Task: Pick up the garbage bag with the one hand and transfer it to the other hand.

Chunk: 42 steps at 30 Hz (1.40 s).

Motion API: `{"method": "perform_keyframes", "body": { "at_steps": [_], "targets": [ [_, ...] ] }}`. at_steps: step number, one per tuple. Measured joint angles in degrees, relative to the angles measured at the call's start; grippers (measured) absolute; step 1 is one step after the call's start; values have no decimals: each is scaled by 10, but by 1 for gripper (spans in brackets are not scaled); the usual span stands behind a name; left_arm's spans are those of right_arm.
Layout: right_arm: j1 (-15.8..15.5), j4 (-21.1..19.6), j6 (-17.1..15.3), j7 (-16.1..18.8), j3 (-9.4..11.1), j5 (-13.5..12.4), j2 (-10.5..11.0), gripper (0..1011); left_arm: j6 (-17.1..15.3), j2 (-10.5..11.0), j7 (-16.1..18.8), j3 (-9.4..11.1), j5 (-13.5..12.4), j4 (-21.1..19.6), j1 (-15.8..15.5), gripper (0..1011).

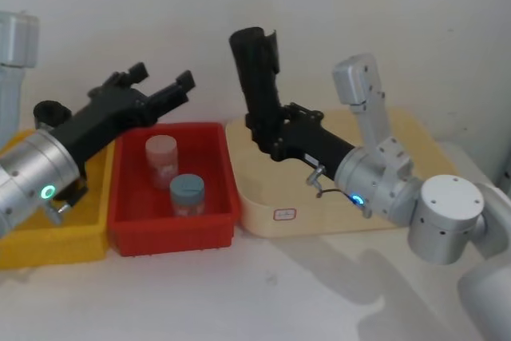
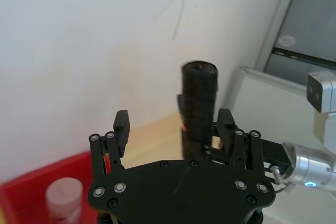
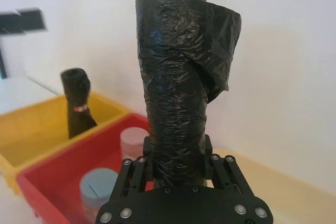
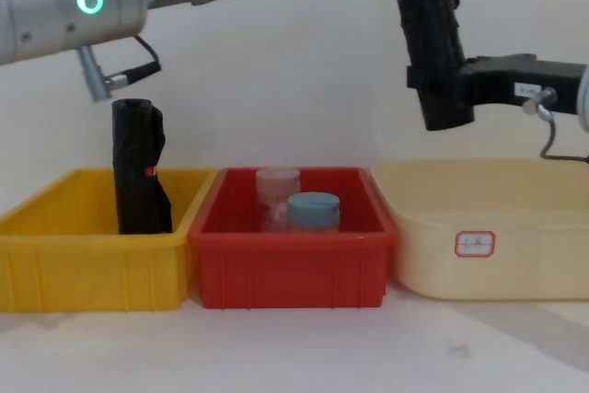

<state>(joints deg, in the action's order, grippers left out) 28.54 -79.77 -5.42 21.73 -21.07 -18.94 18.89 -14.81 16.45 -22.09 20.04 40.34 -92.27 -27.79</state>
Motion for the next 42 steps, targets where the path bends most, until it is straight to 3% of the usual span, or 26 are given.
{"method": "perform_keyframes", "body": {
  "at_steps": [9, 27, 35, 42],
  "targets": [
    [-8, 2, -10, -5, 12, 12, 21, 499, 18, 15, 37, -22, -9, -26, 24, 1001],
    [-18, 2, -18, -9, 23, 21, 39, 1001, 37, 30, 70, -40, -23, -45, 40, 1001],
    [-20, 1, -20, -7, 24, 22, 41, 1001, 40, 32, 76, -42, -26, -48, 43, 1001],
    [-15, -7, -26, 14, 17, 20, 44, 1001, 41, 34, 78, -44, -27, -49, 44, 1001]
  ]
}}
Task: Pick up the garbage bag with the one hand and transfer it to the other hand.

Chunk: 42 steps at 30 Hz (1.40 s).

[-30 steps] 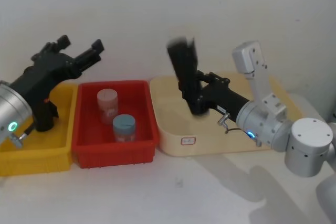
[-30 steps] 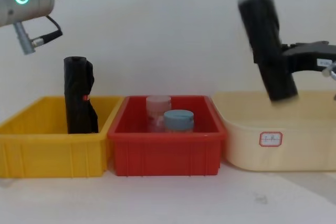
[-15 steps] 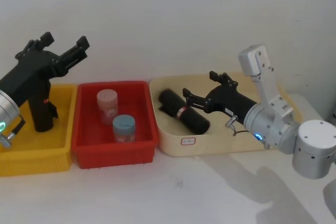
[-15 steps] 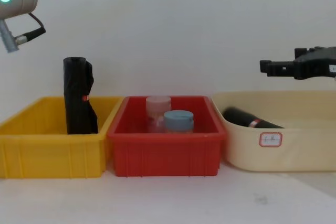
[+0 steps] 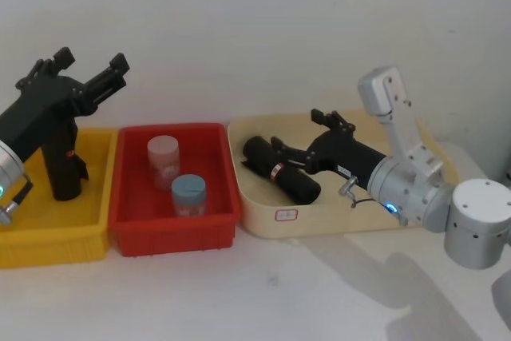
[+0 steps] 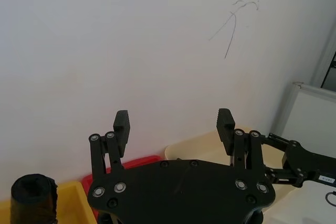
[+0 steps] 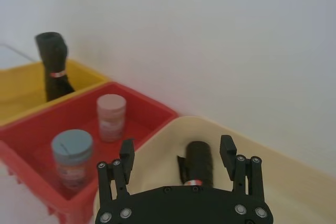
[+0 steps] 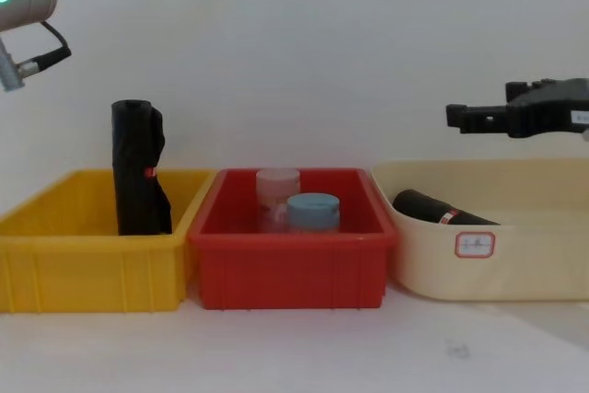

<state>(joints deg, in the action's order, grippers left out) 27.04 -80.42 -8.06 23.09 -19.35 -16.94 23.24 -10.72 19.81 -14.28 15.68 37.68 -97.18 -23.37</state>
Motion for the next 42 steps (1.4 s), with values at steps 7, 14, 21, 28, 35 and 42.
{"method": "perform_keyframes", "body": {
  "at_steps": [7, 14, 21, 28, 35, 42],
  "targets": [
    [15, -7, -18, 31, -16, -7, 1, 1001, 1, 0, 1, -1, -1, -1, 1, 1001],
    [47, -8, -61, 67, -51, -9, -6, 1001, 1, 1, 2, -1, -1, -1, 1, 1001],
    [82, -1, -104, 84, -85, -3, -21, 1002, 1, 1, 3, -1, -1, -1, 1, 1001],
    [105, 12, -131, 85, -111, 6, -38, 1001, -5, 3, 7, -3, 7, 3, 6, 1001],
    [118, 24, -147, 76, -126, 12, -52, 1001, -10, 6, 10, -5, 16, 14, 11, 1001],
    [130, 38, -157, 65, -137, 17, -65, 1001, -12, 7, 11, -6, 21, 21, 13, 1001]
  ]
}}
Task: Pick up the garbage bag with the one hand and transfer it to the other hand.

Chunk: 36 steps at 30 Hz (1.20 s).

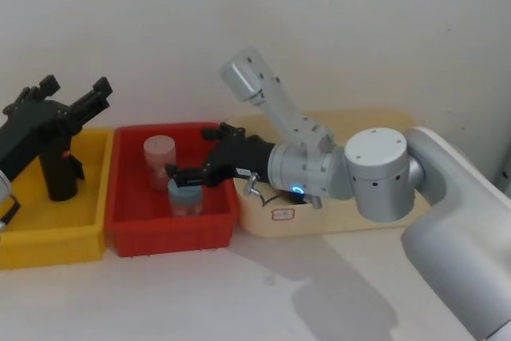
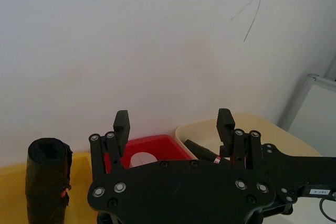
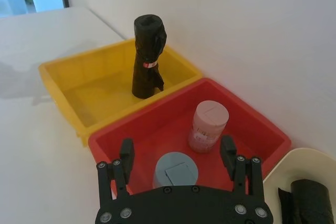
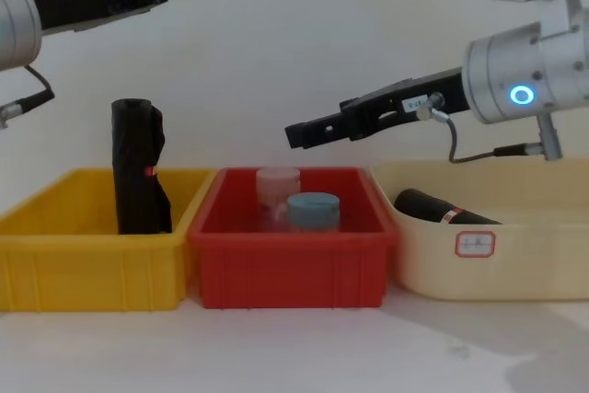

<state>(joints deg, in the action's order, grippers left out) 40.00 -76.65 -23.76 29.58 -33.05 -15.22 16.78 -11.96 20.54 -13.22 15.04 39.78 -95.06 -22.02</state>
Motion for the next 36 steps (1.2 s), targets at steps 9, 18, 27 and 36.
{"method": "perform_keyframes", "body": {
  "at_steps": [9, 18, 27, 36],
  "targets": [
    [9, 18, -3, -5, -12, 11, -7, 1001, -2, 1, 1, -1, 4, 5, 2, 1001],
    [17, 48, 6, -4, -27, 28, -9, 1001, -3, 1, 1, -1, 5, 7, 3, 1001],
    [23, 79, 22, -3, -30, 38, -15, 1001, -3, 2, 1, -2, 6, 8, 3, 1001],
    [30, 109, 38, -2, -28, 42, -25, 1001, -4, 2, 1, -2, 7, 9, 3, 1001]
  ]
}}
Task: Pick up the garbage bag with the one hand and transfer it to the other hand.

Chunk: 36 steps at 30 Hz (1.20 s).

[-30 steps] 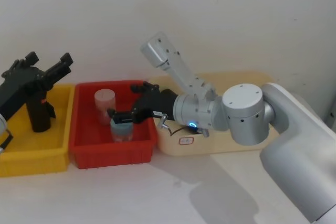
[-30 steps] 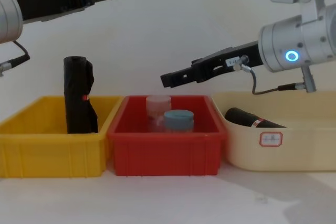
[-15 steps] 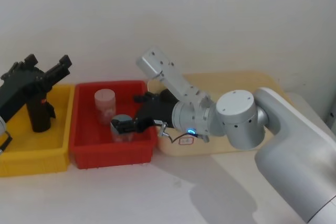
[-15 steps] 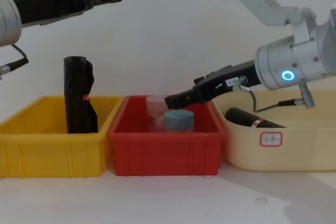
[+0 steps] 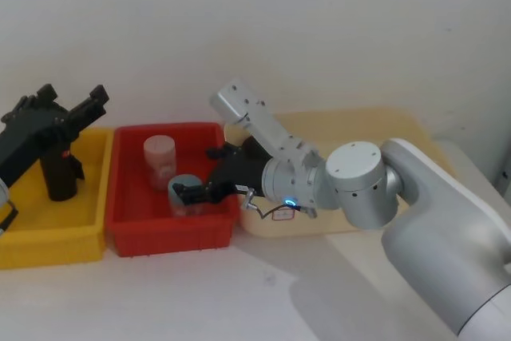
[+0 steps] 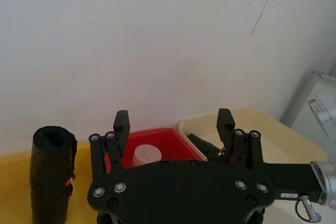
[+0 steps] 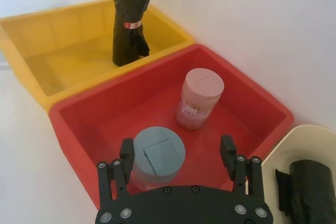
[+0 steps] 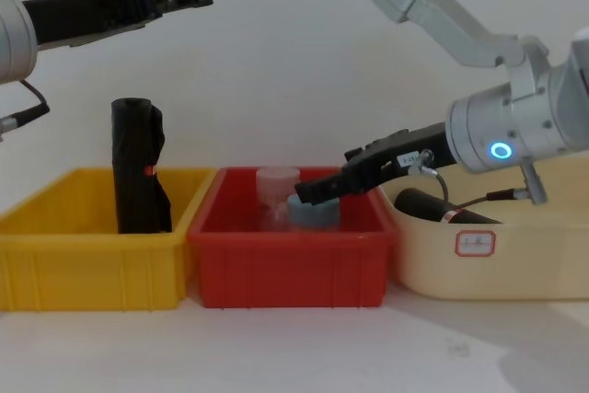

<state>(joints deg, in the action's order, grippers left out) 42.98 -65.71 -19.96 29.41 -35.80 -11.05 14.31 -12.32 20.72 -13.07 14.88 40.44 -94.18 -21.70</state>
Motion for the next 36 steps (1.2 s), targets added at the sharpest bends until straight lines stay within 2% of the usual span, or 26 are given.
{"method": "perform_keyframes", "body": {
  "at_steps": [10, 36],
  "targets": [
    [7, 29, 13, 15, 1, 1, -10, 1002, 0, 0, 0, 0, 0, 0, 0, 1001],
    [20, 87, 21, 43, 0, -9, -26, 1002, 0, 0, 0, 0, 0, 0, 0, 1001]
  ]
}}
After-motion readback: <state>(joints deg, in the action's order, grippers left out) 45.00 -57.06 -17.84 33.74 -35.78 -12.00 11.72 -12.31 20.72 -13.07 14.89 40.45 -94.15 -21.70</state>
